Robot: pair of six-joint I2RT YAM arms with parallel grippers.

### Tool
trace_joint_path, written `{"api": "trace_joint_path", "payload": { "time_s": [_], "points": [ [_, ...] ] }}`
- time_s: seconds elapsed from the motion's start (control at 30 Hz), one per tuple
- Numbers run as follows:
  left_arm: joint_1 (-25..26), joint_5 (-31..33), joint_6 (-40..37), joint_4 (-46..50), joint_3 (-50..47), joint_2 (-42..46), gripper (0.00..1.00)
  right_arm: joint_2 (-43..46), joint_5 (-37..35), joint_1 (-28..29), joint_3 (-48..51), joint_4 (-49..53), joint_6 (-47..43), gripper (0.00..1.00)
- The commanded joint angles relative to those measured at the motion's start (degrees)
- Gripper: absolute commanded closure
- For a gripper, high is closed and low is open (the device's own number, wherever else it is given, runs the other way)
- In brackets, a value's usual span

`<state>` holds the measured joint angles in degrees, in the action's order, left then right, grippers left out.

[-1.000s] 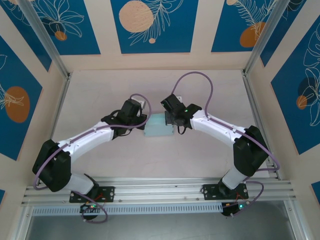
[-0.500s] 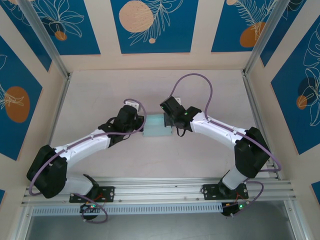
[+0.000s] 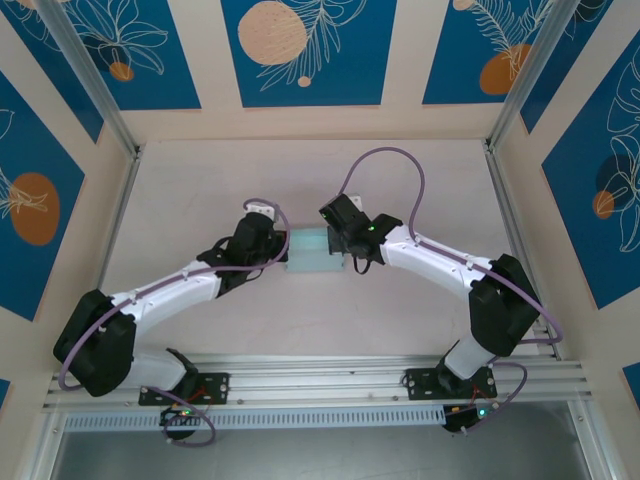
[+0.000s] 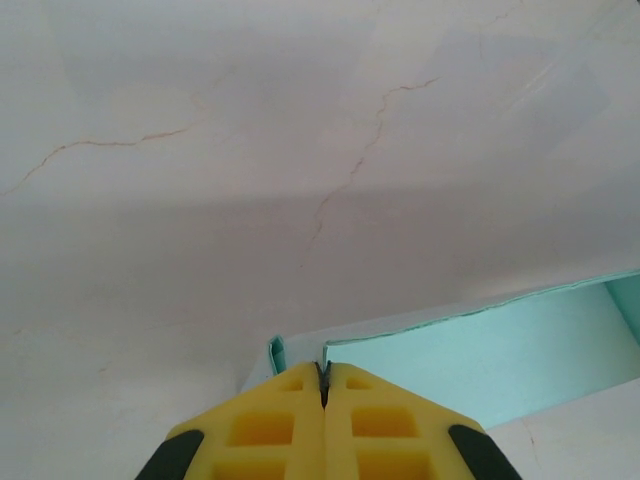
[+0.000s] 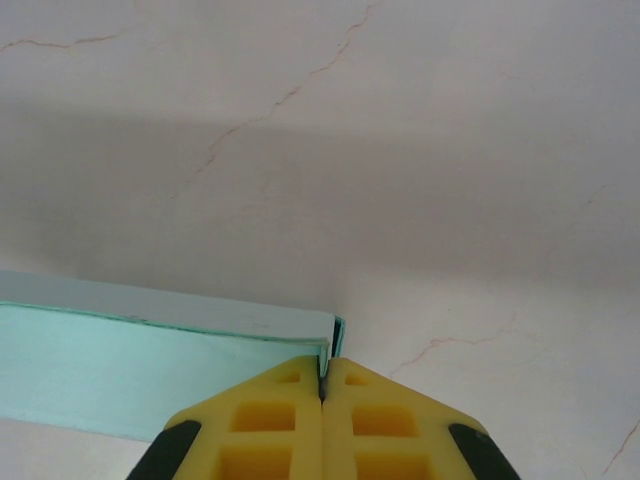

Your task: Fold the paper box

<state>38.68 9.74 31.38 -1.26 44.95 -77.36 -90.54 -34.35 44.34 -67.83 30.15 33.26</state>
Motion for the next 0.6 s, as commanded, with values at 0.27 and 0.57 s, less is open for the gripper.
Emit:
{"api": "trace_joint_path", "payload": {
  "time_s": [0.27,0.57],
  "points": [
    [1.8,-0.18,-3.06,-4.45,-4.36,-0.83,1.0,1.7,3.76,2.16,3.32,-4.08,1.33,1.0],
    [1.78,-0.44,-4.52,-7.05,-7.35,-1.16,1.0,4.64,3.46,2.16,8.16,-7.16,1.51,1.0]
  ]
}}
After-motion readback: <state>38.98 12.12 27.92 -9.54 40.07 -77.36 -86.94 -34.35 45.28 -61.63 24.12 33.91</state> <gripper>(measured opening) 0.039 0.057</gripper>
